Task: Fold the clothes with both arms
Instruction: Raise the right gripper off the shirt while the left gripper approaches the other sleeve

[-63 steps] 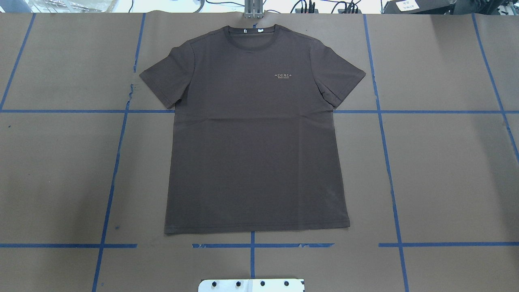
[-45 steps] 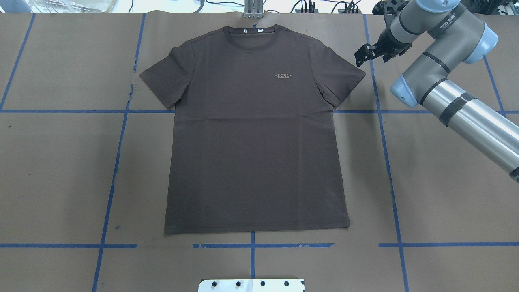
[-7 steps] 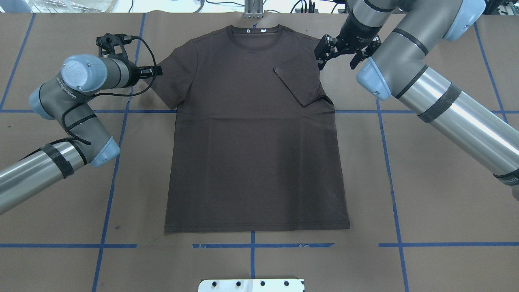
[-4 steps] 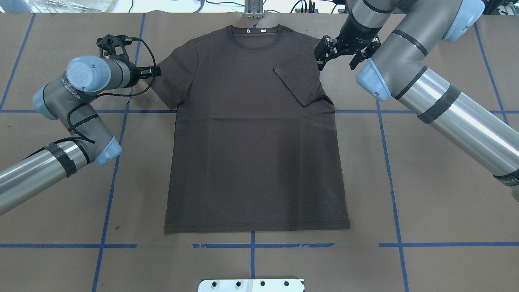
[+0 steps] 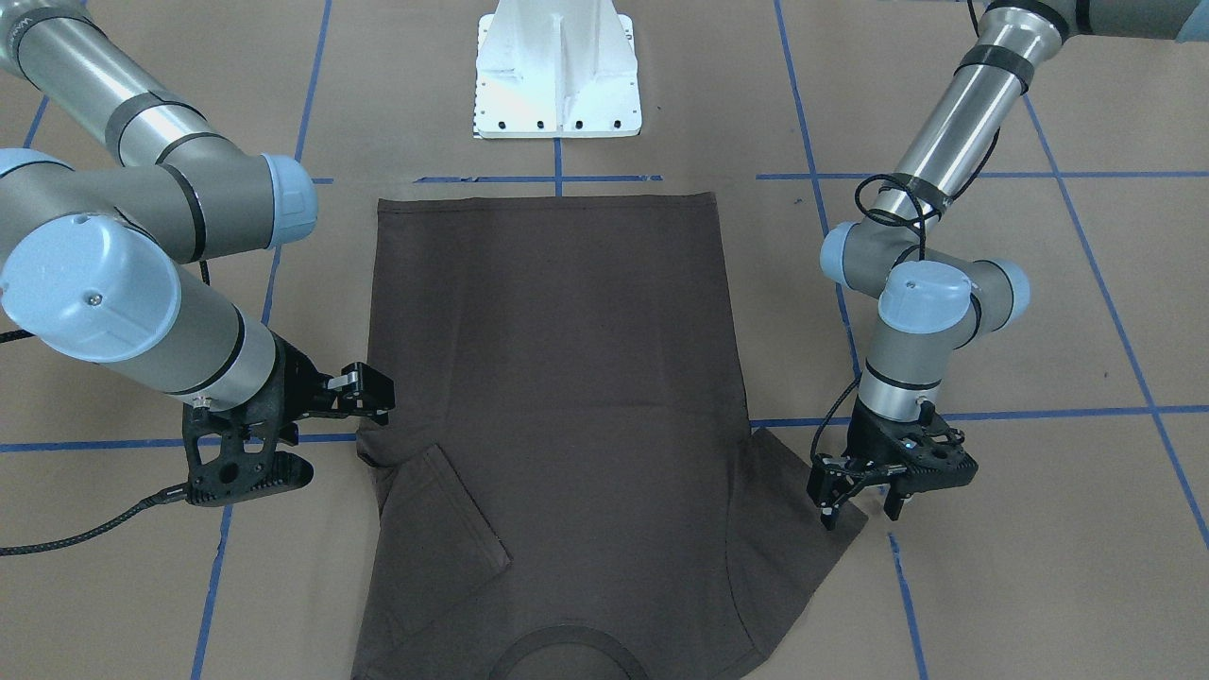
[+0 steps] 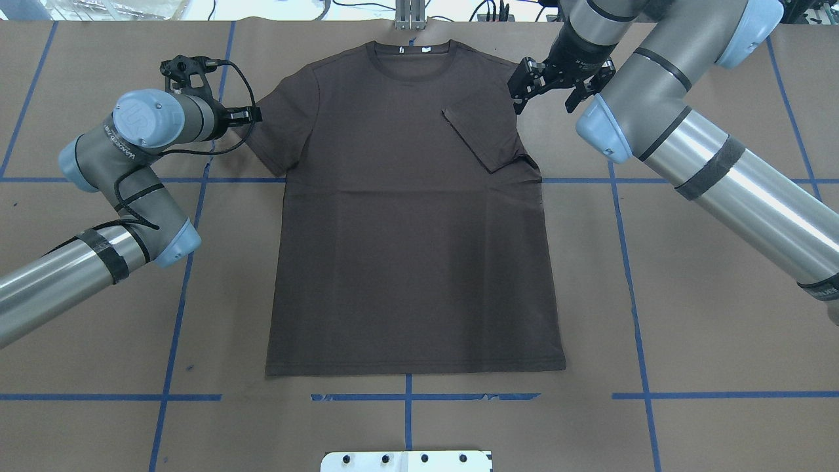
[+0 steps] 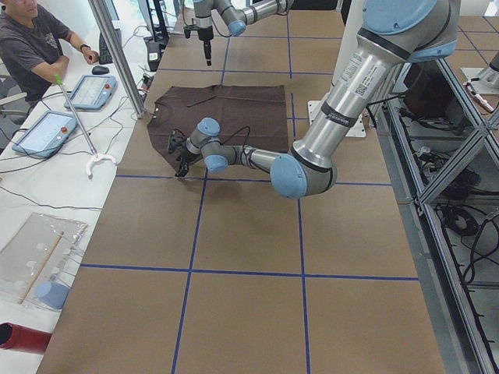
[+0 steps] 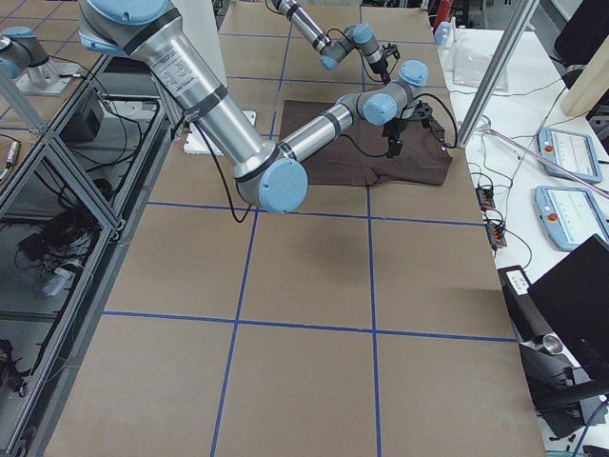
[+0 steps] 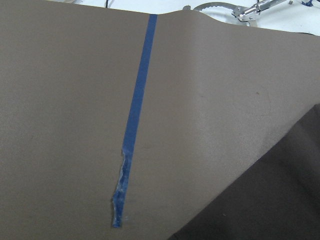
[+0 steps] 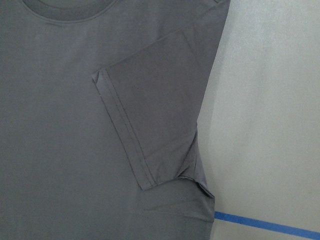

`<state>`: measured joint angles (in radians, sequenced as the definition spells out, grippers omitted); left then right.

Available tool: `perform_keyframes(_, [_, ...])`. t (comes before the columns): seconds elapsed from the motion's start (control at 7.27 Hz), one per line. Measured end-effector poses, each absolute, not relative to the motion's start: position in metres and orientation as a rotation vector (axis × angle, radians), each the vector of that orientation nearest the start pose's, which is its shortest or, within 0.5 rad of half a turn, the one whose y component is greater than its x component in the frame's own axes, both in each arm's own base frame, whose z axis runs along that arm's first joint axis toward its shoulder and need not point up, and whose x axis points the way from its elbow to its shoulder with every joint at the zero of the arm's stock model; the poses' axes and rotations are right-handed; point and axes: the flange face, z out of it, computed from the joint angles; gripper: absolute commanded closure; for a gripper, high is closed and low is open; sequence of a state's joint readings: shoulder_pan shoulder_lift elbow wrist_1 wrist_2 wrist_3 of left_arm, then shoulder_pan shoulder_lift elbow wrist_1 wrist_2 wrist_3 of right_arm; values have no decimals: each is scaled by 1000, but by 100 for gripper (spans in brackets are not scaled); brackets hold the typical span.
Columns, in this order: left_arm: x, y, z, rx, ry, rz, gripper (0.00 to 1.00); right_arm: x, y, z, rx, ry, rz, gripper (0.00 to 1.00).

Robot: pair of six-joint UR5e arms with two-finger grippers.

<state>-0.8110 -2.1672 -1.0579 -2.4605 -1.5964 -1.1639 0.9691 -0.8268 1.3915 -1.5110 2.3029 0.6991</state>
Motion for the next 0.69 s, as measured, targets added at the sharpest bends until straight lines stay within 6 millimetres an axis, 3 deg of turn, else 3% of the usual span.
perform_keyframes(0.28, [436,-648,452,542,818,-357,60,-366,-651,267,48,-921,-139,0])
perform_keyframes(0.55, [436,-648,451,546,817,-349,78,-366,-651,268,48,-920,-138,0])
perform_keyframes(0.69, [436,-648,450,550,816,-341,94,-366,-651,269,47,-919,-138,0])
